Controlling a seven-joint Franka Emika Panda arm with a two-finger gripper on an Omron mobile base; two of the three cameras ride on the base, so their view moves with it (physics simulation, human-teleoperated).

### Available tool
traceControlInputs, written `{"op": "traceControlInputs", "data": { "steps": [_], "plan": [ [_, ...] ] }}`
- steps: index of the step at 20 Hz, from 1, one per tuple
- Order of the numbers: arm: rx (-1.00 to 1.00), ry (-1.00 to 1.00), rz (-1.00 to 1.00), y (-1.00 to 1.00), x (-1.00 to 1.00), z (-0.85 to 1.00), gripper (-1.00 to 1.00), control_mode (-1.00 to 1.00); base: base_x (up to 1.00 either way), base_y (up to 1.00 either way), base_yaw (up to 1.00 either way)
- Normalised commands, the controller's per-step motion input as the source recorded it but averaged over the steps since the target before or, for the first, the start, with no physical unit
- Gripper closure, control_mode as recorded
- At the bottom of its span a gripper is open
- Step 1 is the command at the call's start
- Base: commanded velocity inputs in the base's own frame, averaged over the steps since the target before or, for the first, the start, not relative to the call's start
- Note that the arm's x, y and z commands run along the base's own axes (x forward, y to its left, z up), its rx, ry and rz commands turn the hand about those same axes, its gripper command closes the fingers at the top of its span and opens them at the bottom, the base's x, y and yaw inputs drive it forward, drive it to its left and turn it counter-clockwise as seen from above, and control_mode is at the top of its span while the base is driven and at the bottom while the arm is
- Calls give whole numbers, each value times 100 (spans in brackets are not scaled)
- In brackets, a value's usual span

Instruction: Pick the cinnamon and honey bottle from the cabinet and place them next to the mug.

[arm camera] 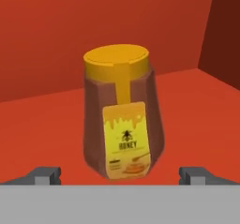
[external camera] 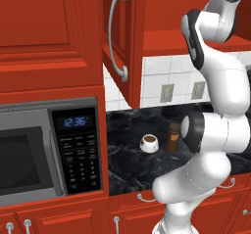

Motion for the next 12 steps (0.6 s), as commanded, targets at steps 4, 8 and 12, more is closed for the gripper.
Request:
{"op": "traceControlInputs", "data": {
  "steps": [4, 8, 12],
  "plan": [
    [0, 1, 0, -6, 21, 0, -100, -100, 0, 0, 0],
    [0, 0, 0, -3, 18, -1, -100, -100, 0, 0, 0],
    [0, 0, 0, 0, 5, -9, -100, -100, 0, 0, 0]
  ]
}}
